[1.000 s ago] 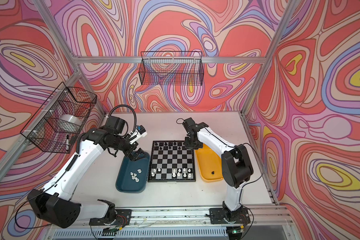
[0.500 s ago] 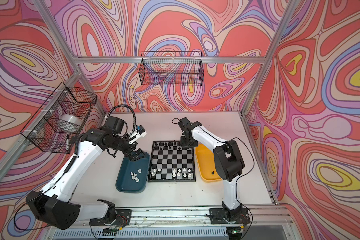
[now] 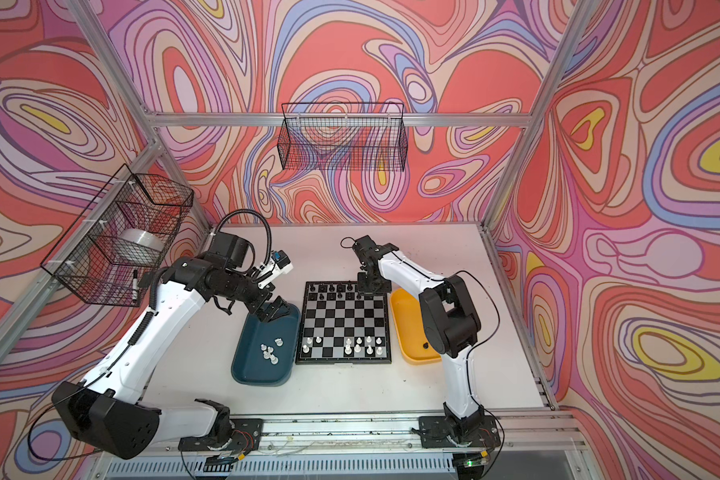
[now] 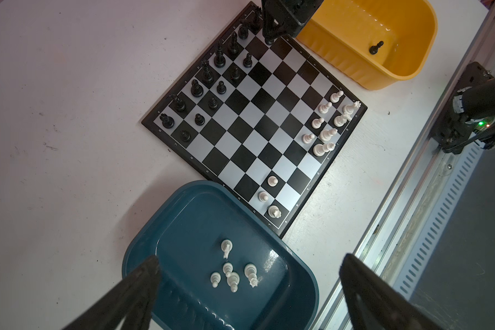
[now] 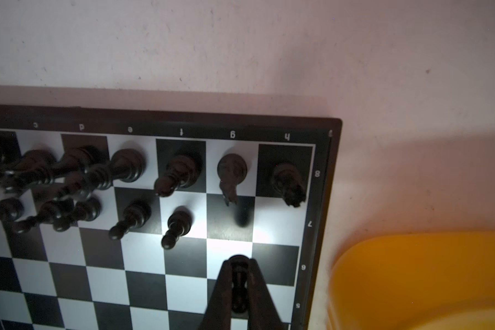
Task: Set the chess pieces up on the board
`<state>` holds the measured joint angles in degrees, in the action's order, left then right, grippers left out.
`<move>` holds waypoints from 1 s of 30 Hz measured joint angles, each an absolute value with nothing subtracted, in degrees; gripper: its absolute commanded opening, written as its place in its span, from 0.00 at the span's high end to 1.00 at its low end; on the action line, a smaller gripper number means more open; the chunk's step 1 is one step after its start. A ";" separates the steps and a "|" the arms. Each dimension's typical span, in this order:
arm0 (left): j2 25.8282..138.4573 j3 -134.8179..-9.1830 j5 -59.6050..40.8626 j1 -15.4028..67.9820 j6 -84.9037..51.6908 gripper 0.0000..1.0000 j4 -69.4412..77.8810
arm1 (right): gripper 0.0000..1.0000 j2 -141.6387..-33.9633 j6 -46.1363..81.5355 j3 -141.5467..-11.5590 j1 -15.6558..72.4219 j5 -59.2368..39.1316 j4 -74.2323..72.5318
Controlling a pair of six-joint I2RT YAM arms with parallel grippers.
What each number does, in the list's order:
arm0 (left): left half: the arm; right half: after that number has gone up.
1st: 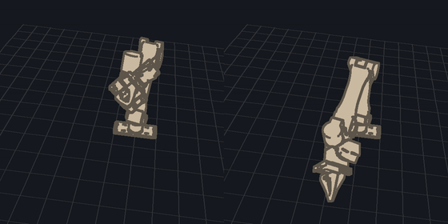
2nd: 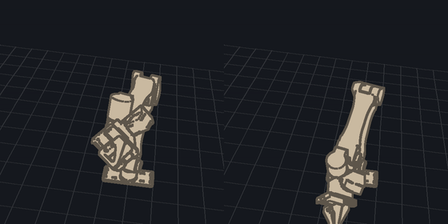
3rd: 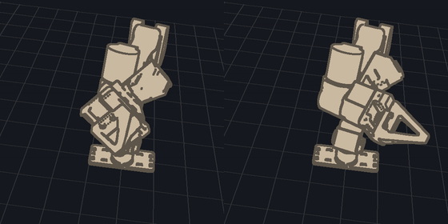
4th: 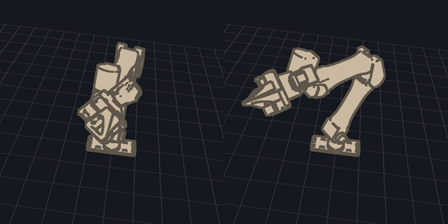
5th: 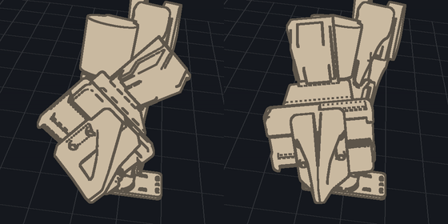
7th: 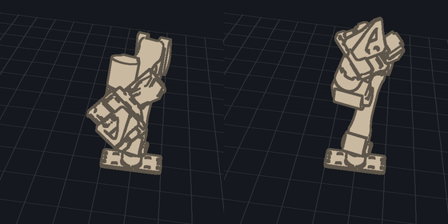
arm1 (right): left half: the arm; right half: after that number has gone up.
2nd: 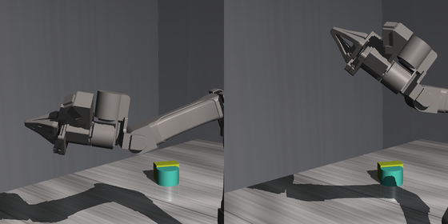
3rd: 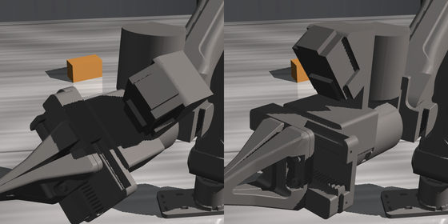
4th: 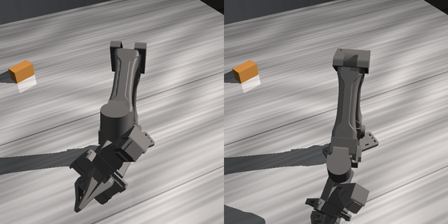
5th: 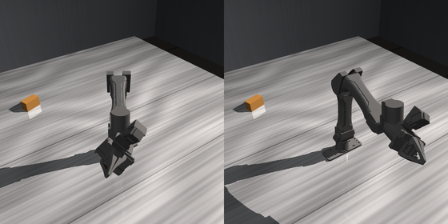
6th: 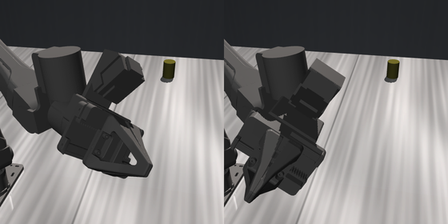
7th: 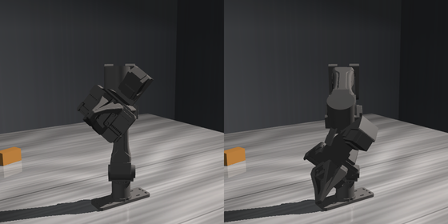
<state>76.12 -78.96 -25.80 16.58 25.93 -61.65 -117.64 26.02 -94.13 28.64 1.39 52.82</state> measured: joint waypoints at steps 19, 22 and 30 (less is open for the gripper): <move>76.12 -78.96 -25.43 16.58 25.93 0.02 -61.65 | 0.90 -120.84 25.58 -96.47 28.93 0.75 51.81; 76.12 -78.96 -25.43 16.58 25.93 0.02 -61.65 | 0.90 -120.99 25.47 -96.47 28.95 0.78 51.81; 76.12 -78.96 -25.43 16.58 25.91 0.02 -61.65 | 0.90 -121.86 25.10 -96.47 28.95 0.84 51.81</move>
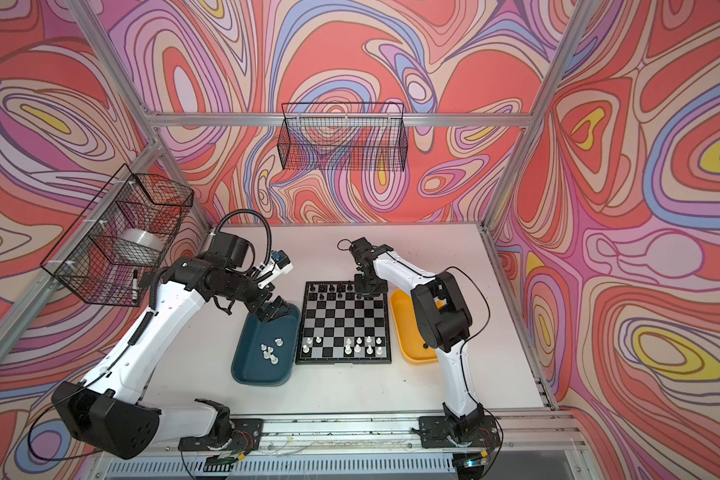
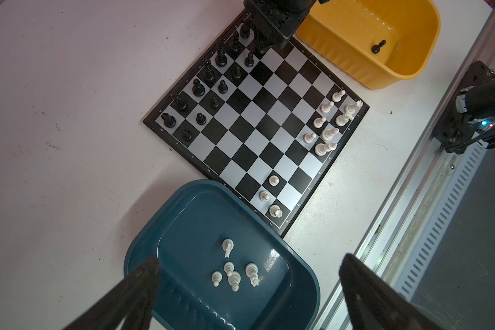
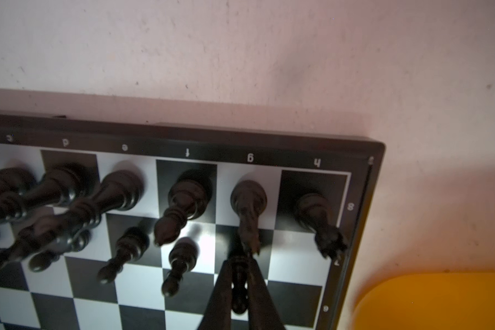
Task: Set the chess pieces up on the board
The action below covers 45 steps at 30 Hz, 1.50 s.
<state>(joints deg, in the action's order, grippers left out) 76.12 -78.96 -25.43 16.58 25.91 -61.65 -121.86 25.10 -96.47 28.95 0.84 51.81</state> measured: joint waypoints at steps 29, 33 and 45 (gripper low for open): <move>76.12 -78.96 -25.41 16.58 25.93 0.02 -61.63 | 0.82 -122.69 24.67 -97.08 28.95 1.63 51.40; 76.12 -78.96 -25.41 16.58 25.93 0.02 -61.65 | 0.81 -122.69 24.62 -97.32 28.97 1.67 51.40; 76.05 -78.96 -25.39 16.58 26.15 0.02 -61.65 | 0.79 -122.69 24.49 -97.54 30.04 2.26 52.21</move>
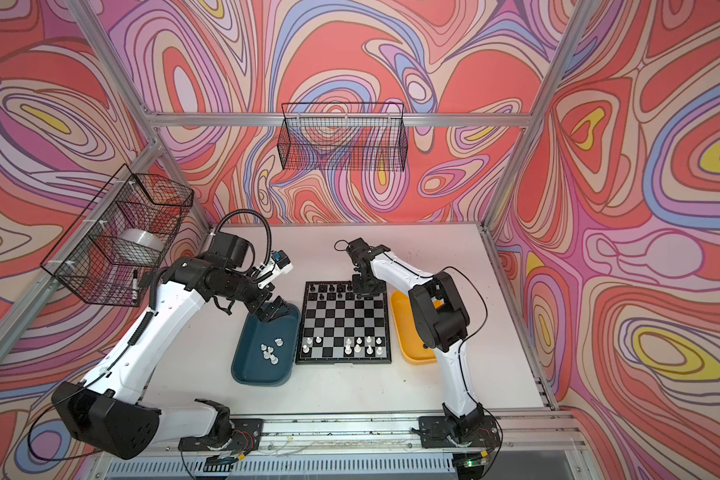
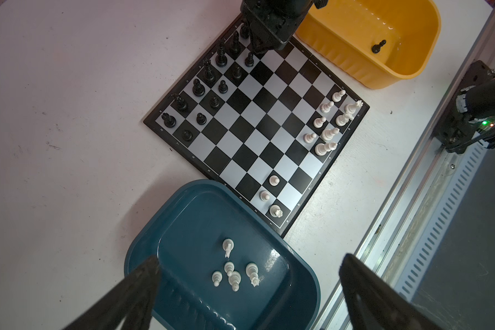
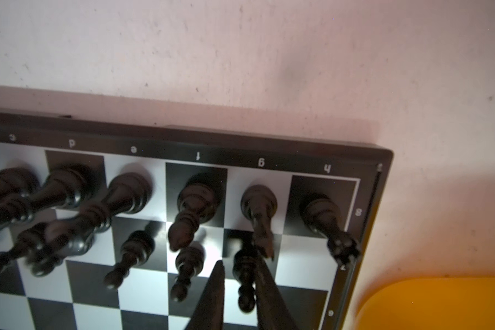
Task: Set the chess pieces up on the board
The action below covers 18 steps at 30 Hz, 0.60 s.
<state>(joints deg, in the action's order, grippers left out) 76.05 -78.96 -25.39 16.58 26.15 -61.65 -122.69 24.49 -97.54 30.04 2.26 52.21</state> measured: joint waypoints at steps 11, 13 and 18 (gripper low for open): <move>75.42 -78.96 -25.41 16.58 26.37 0.02 -61.60 | 0.77 -121.03 24.62 -97.54 30.22 3.75 53.41; 75.35 -78.96 -25.41 16.58 26.37 0.02 -61.58 | 0.77 -120.60 24.69 -97.54 30.22 4.03 53.43; 75.33 -78.96 -25.41 16.58 26.37 0.02 -61.56 | 0.77 -119.57 24.71 -97.41 30.22 4.12 53.49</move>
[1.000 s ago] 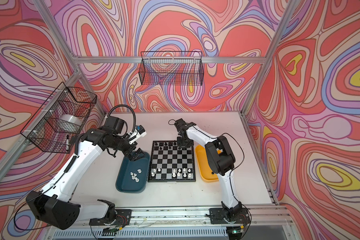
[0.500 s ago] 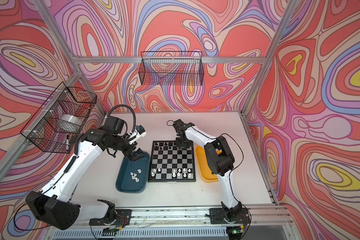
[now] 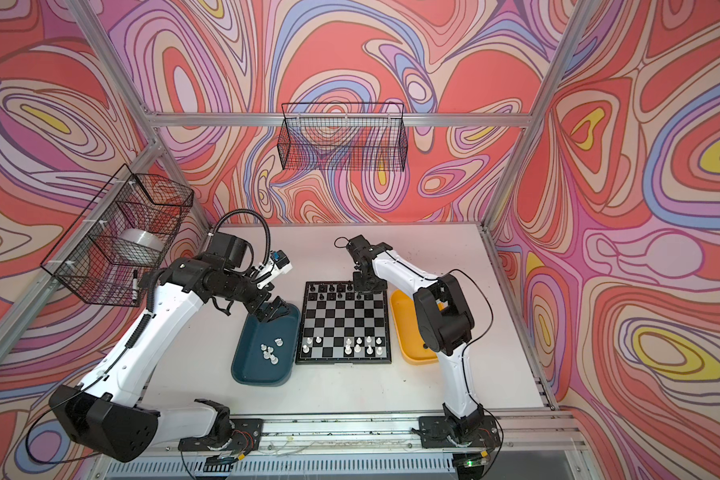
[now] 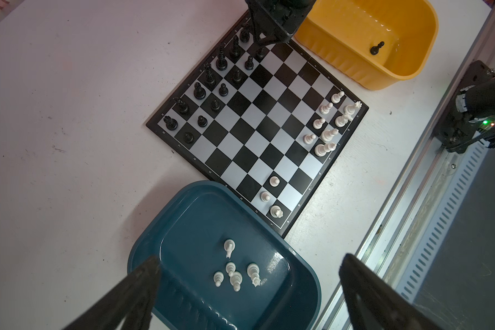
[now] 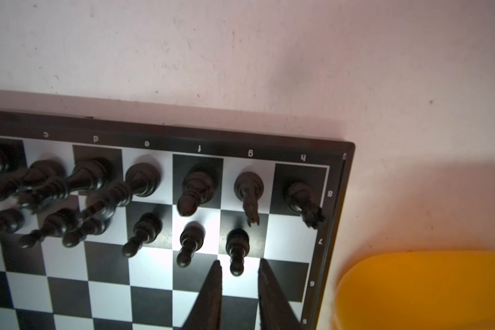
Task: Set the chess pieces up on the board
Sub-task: 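Move the open right gripper back over the yellow tray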
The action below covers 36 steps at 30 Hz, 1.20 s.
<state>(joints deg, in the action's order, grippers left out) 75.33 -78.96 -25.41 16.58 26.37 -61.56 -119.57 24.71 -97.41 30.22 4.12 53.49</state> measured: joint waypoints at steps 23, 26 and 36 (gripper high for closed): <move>75.26 -79.90 -26.26 16.88 27.38 0.02 -61.89 | 0.72 -86.83 32.14 -67.51 27.57 9.19 58.26; 76.01 -81.14 -26.65 17.78 27.86 0.02 -61.93 | 0.70 -83.09 33.93 -62.11 23.83 9.13 58.59; 78.32 -81.65 -26.76 19.86 28.51 0.02 -62.00 | 0.65 -77.36 38.22 -52.66 19.25 8.97 58.11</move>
